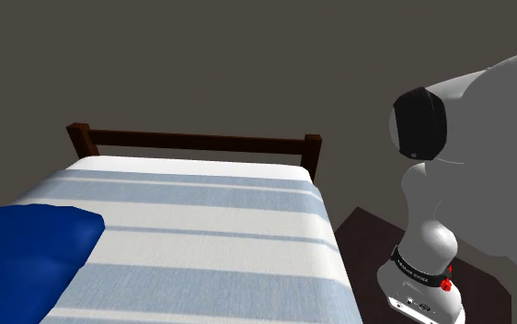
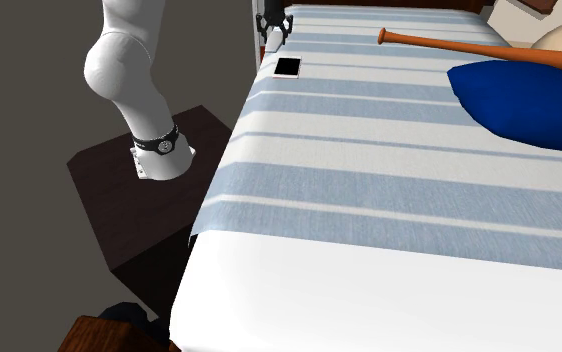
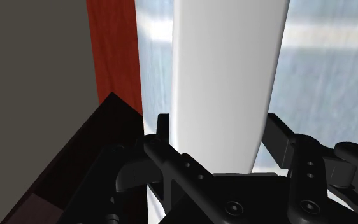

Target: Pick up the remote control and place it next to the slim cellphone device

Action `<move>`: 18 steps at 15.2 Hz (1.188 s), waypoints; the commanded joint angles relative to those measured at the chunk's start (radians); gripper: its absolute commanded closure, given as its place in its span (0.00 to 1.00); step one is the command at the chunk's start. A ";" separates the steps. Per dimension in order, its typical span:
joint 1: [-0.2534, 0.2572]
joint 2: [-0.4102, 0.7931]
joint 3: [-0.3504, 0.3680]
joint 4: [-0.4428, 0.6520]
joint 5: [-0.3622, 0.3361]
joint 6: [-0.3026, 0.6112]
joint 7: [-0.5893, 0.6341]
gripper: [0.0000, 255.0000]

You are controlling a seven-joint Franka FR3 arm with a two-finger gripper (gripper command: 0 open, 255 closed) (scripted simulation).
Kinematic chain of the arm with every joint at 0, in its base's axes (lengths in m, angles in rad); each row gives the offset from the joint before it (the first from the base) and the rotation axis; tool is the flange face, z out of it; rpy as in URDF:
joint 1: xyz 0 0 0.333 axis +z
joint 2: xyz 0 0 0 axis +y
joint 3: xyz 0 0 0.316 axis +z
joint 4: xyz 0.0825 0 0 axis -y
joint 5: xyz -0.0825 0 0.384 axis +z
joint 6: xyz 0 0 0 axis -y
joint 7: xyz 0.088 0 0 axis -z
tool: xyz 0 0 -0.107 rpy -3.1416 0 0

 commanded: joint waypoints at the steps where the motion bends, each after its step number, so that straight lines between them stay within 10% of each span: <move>1: 0.000 0.000 0.000 0.000 0.000 0.000 0.000 1.00; 2: 0.000 0.000 0.000 0.000 0.000 0.000 0.000 0.00; 18: -0.036 -0.063 0.052 0.050 0.066 -0.093 -0.040 0.00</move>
